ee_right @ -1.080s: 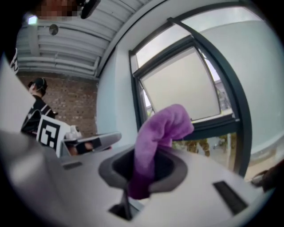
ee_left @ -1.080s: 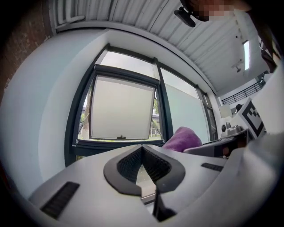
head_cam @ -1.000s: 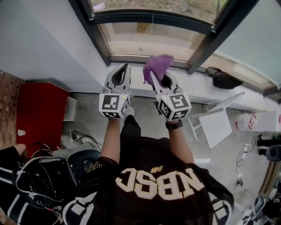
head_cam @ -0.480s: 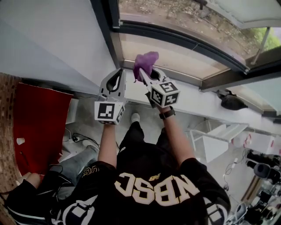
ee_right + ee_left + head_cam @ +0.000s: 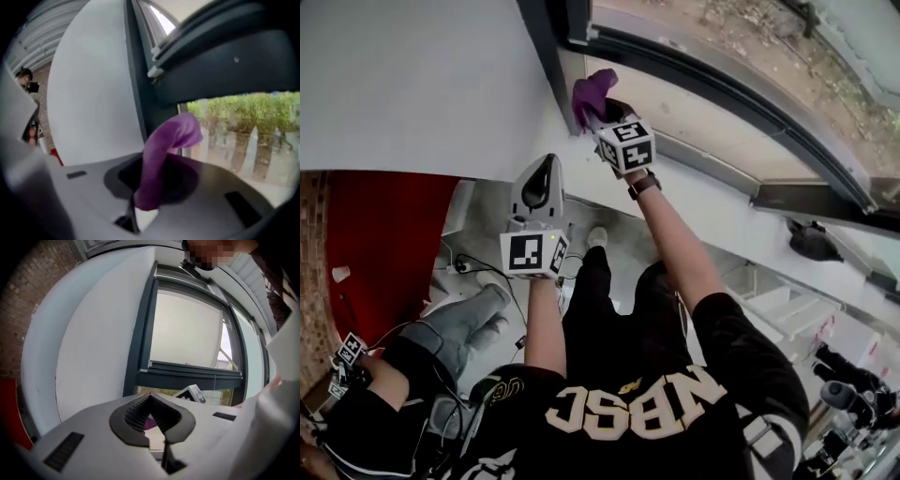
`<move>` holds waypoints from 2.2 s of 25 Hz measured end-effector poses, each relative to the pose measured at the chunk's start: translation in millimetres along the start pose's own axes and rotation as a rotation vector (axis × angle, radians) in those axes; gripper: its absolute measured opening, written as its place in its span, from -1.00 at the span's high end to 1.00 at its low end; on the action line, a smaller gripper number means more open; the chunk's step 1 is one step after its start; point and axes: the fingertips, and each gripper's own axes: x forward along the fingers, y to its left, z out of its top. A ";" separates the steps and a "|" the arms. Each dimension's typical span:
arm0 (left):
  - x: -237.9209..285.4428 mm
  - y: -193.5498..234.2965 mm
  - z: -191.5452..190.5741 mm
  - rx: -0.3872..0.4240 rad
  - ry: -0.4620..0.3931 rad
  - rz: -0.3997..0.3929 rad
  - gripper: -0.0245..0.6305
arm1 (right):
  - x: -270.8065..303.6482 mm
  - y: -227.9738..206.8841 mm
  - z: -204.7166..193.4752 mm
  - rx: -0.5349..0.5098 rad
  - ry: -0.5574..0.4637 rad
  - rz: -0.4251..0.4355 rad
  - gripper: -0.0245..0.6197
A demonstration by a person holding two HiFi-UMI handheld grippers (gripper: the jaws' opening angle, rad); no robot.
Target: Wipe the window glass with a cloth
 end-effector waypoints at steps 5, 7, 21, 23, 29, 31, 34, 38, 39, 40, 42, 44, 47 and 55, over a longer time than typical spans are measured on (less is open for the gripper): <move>6.9 10.1 -9.9 0.003 0.017 0.031 0.87 | 56.4 -30.4 15.3 -0.047 -0.063 -0.031 0.69; 8.5 7.8 -16.2 0.006 0.031 0.029 0.87 | 67.0 -43.5 25.3 -0.030 -0.111 -0.048 0.69; 52.1 -87.1 -72.7 -0.002 0.154 -0.101 0.87 | -119.1 -179.1 -10.1 0.326 -0.388 -0.363 0.69; 67.4 -123.0 -84.2 -0.008 0.172 -0.157 0.87 | -170.9 -215.2 -30.4 0.367 -0.399 -0.440 0.69; 96.6 -225.6 -114.7 0.000 0.245 -0.312 0.87 | -329.2 -306.9 -75.5 0.444 -0.443 -0.681 0.69; 103.3 -260.9 -119.1 0.011 0.264 -0.376 0.87 | -381.6 -331.9 -89.5 0.448 -0.447 -0.772 0.69; 113.8 -310.7 -116.4 0.046 0.262 -0.471 0.87 | -453.8 -371.4 -106.8 0.473 -0.466 -0.901 0.69; 118.4 -360.0 -119.5 0.063 0.269 -0.537 0.87 | -521.8 -409.3 -119.5 0.488 -0.480 -1.004 0.69; 118.2 -367.0 -120.6 0.060 0.270 -0.543 0.87 | -530.4 -414.6 -119.9 0.488 -0.479 -1.016 0.69; 117.7 -371.6 -121.4 0.058 0.270 -0.546 0.87 | -535.4 -418.1 -119.5 0.488 -0.477 -1.023 0.69; 115.9 -374.2 -122.1 0.060 0.272 -0.546 0.87 | -537.1 -418.9 -118.1 0.490 -0.478 -1.020 0.69; 112.6 -368.4 -121.9 0.057 0.272 -0.530 0.87 | -527.8 -410.0 -119.4 0.495 -0.473 -0.992 0.69; 107.1 -344.3 -118.8 0.053 0.261 -0.481 0.87 | -487.5 -379.0 -132.7 0.508 -0.425 -0.909 0.69; 87.0 -207.1 -100.1 0.063 0.226 -0.294 0.87 | -284.9 -234.7 -170.4 0.506 -0.202 -0.561 0.69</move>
